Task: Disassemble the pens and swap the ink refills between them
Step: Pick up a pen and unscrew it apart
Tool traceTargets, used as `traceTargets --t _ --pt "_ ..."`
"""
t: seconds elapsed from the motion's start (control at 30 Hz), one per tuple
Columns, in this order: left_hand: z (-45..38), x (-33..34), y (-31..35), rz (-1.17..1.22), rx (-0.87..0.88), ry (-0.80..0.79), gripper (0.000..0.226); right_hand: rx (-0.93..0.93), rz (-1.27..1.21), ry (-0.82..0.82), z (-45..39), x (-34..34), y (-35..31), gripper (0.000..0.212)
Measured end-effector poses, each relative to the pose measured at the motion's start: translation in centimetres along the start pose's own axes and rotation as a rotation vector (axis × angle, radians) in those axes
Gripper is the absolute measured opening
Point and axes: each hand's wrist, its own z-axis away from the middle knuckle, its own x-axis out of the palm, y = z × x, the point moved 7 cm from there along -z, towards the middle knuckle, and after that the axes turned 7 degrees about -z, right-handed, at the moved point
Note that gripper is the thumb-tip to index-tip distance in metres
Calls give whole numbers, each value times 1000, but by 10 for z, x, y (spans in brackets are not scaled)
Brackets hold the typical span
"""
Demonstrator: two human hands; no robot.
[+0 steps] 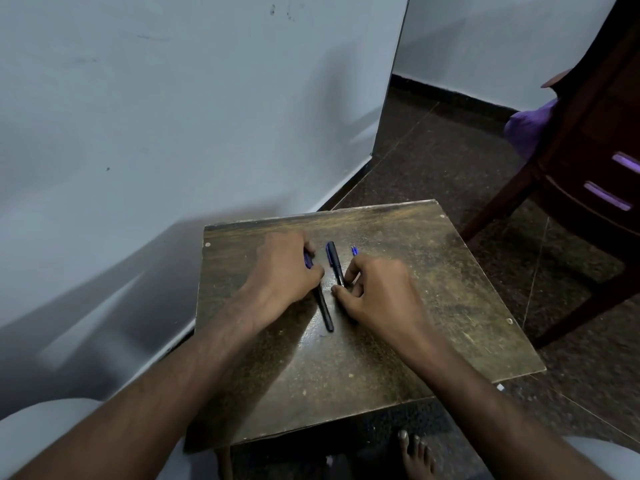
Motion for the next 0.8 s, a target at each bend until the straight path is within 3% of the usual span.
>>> traceTargets --t 0.2,0.27,0.43,0.5,0.63,0.8 --pt "-1 -1 -5 137 -65 -91 39 -1 -25 7 -3 1 6 26" --pt "-1 0 -8 230 -116 -131 34 -24 -13 32 -3 -1 7 27" --pt "7 7 3 833 -168 -285 15 -113 -143 208 4 -22 -2 24" --pt "9 4 12 935 -107 -261 14 -97 -337 123 6 -17 -1 30" --pt "15 1 23 967 -37 -203 8 189 -997 -200 13 10 3 28" --pt "17 7 24 995 -53 -214 22 193 -876 -116 13 12 8 44"
